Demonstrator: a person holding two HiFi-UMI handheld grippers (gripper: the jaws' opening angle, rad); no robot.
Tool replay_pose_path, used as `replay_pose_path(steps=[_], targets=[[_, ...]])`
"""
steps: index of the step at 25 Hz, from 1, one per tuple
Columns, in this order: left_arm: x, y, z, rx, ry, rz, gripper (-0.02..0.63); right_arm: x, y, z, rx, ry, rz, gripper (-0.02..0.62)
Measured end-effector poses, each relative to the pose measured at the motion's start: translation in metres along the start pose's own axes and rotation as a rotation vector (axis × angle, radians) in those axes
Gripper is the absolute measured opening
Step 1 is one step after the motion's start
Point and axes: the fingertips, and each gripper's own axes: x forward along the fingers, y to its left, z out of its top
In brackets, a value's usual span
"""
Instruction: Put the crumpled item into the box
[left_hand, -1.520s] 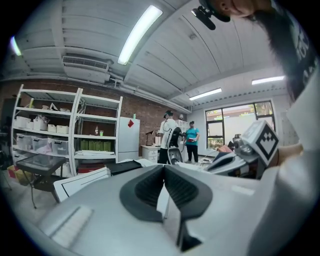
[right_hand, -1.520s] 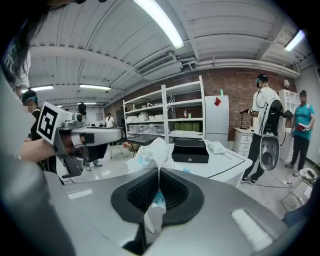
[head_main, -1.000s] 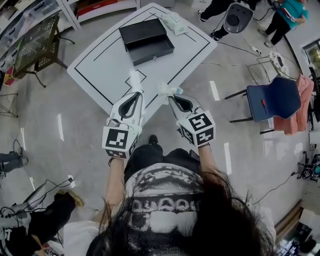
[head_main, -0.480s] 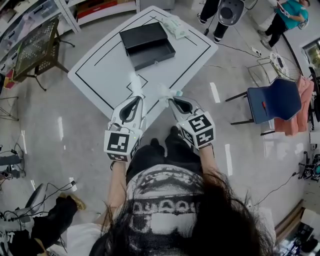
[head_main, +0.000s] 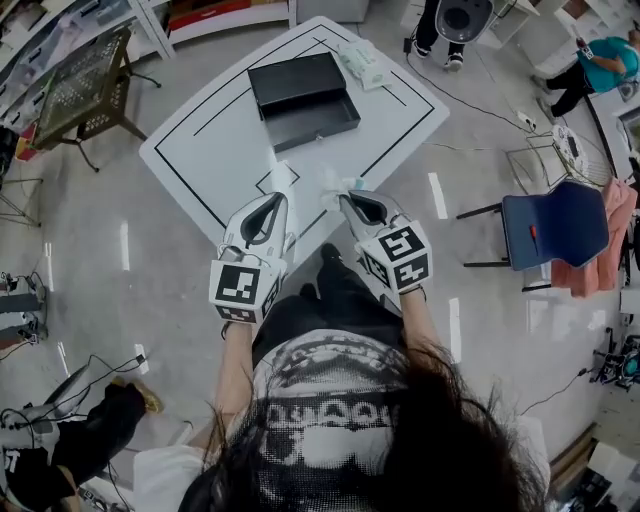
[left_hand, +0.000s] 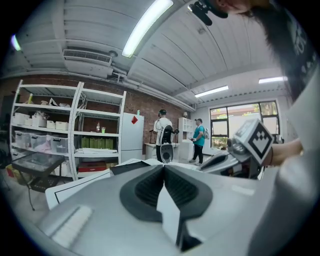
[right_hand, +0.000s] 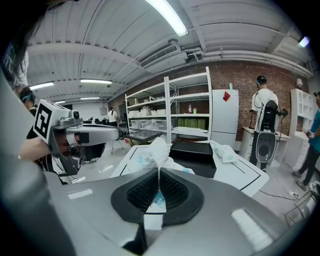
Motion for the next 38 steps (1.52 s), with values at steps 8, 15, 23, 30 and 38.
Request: replay_pose_path(steps=[8, 15, 23, 30, 38], targets=[[0.047, 0.025, 0.006, -0.028, 0.007, 0.106, 0.000, 0.047, -0.048, 0.018, -0.053, 0.026, 0.092, 0.012], [0.086, 0.046, 0.008, -0.049, 0.014, 0.189, 0.000, 0.094, -0.082, 0.030, -0.103, 0.050, 0.179, 0.011], [0.109, 0.069, 0.010, -0.062, 0.021, 0.264, 0.000, 0.158, -0.112, 0.041, -0.184, 0.105, 0.255, 0.012], [0.115, 0.078, 0.017, -0.057, 0.018, 0.312, 0.000, 0.217, -0.127, 0.033, -0.306, 0.225, 0.323, 0.012], [0.119, 0.088, 0.023, -0.045, 0.013, 0.361, 0.000, 0.269, -0.137, 0.001, -0.416, 0.389, 0.377, 0.012]])
